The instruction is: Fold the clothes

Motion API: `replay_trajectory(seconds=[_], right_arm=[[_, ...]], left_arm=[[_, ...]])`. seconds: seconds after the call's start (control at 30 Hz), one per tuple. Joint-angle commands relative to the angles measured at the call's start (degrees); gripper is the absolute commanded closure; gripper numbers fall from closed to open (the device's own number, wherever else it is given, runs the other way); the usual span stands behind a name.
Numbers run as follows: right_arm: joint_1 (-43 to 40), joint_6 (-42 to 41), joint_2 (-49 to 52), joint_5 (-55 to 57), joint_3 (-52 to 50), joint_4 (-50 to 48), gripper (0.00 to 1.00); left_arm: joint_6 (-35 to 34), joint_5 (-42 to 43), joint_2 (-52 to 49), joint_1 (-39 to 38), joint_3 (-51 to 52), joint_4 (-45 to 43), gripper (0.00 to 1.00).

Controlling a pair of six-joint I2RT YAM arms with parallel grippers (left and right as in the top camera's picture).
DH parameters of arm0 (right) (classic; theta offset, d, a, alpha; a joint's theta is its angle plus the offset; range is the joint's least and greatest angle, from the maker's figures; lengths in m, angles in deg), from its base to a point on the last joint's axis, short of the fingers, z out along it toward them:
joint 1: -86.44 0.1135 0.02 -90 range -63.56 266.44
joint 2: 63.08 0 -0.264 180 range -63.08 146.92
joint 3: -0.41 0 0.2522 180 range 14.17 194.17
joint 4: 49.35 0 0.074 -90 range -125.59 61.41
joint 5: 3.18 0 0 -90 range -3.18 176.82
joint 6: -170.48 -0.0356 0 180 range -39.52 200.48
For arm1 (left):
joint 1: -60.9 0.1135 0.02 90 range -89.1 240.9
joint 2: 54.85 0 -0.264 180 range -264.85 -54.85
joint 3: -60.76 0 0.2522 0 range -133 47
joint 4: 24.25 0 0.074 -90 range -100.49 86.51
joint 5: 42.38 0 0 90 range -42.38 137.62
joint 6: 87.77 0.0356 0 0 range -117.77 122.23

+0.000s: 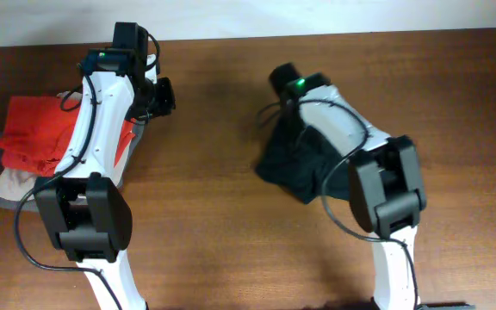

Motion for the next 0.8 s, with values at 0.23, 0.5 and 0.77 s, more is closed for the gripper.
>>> replay_trajectory(seconds=[0.23,0.5,0.77], right_arm=[[-1.9,2.1,-4.7,-8.7,4.2,4.0,0.96],[-2.6,-3.9,-4.7,-17.7,0.0,3.8,0.95],[-4.1,-10.0,-4.7,-22.5,-2.2,3.9,0.96]], left_arm=[[9.8,9.6,-1.0,-0.4,-0.6,-2.1,0.69],[34.9,45.9,-4.8,-3.8,-0.5,-2.8,0.71],[34.6,48.7,-12.8,-12.9,-0.5,-2.7,1.0]])
